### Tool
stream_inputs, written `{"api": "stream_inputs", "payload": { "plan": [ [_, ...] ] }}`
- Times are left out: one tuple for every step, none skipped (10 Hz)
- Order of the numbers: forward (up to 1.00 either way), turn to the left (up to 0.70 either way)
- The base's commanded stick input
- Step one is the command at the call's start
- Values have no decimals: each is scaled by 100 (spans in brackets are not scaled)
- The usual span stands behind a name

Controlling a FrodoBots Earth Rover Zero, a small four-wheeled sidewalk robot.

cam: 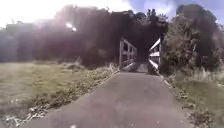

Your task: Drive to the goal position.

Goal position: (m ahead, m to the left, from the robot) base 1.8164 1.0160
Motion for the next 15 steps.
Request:
{"api": "stream_inputs", "payload": {
  "plan": [
    [10,0],
    [44,0],
    [79,0],
    [100,-40],
    [100,-40],
    [100,-18],
    [100,0],
    [100,0],
    [100,0],
    [100,0],
    [100,0],
    [100,0],
    [100,-4],
    [100,-29],
    [100,-24]
  ]
}}
